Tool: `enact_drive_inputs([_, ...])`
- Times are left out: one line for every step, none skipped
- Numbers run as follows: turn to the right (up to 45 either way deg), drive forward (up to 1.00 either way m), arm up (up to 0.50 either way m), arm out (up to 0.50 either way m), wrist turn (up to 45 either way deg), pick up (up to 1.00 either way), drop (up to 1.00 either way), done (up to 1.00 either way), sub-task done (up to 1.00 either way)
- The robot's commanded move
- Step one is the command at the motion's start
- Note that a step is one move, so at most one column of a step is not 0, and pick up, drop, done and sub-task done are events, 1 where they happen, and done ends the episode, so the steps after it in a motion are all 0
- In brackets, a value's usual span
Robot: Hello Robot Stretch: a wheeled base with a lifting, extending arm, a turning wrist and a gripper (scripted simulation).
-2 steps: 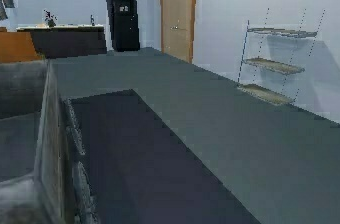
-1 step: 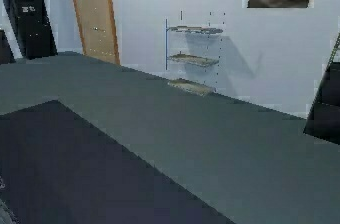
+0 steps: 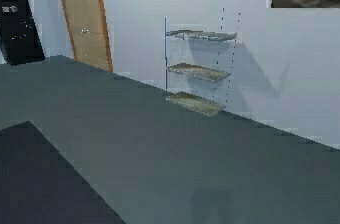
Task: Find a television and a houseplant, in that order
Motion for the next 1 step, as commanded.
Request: enact_drive_inputs([-45.0,0.00,0.00,0.00,0.0,0.00,0.00,0.00,0.00])
